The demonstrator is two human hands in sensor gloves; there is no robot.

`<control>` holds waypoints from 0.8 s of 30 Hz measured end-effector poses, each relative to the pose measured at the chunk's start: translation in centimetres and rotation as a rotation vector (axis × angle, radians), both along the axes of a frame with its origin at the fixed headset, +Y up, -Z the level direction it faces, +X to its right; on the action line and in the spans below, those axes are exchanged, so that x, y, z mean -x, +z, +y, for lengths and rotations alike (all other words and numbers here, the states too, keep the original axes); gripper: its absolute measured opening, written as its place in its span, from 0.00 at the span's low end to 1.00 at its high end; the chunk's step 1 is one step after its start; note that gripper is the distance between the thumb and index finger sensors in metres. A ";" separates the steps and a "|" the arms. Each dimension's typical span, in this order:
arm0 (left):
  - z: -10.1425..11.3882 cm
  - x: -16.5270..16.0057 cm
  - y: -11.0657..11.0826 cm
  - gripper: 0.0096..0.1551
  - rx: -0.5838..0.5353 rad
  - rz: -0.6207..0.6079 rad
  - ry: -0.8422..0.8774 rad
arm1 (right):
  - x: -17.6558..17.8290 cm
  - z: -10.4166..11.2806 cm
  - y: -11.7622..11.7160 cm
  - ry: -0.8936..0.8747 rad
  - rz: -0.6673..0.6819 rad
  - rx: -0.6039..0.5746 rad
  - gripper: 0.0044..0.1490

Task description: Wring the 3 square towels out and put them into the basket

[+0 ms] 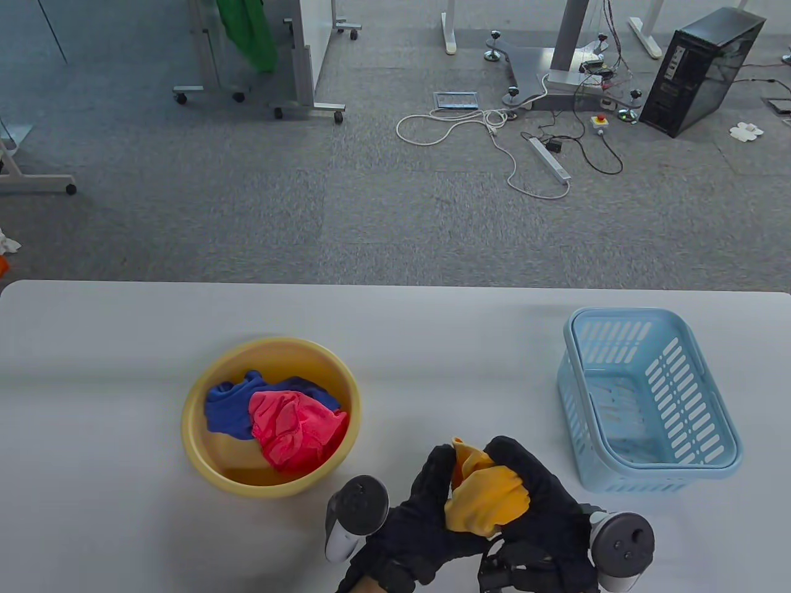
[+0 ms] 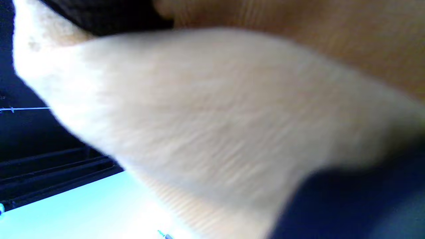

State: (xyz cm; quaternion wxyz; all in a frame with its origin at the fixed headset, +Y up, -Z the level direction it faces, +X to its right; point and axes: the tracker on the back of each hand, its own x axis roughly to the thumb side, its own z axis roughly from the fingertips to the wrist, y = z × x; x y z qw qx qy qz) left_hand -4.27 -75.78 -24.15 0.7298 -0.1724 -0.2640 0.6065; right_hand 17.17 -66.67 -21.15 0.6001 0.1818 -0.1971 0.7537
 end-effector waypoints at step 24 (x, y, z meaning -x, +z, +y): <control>0.2 1.3 -0.3 0.32 -0.081 0.189 -0.101 | -0.9 0.4 0.4 0.058 -0.103 0.034 0.32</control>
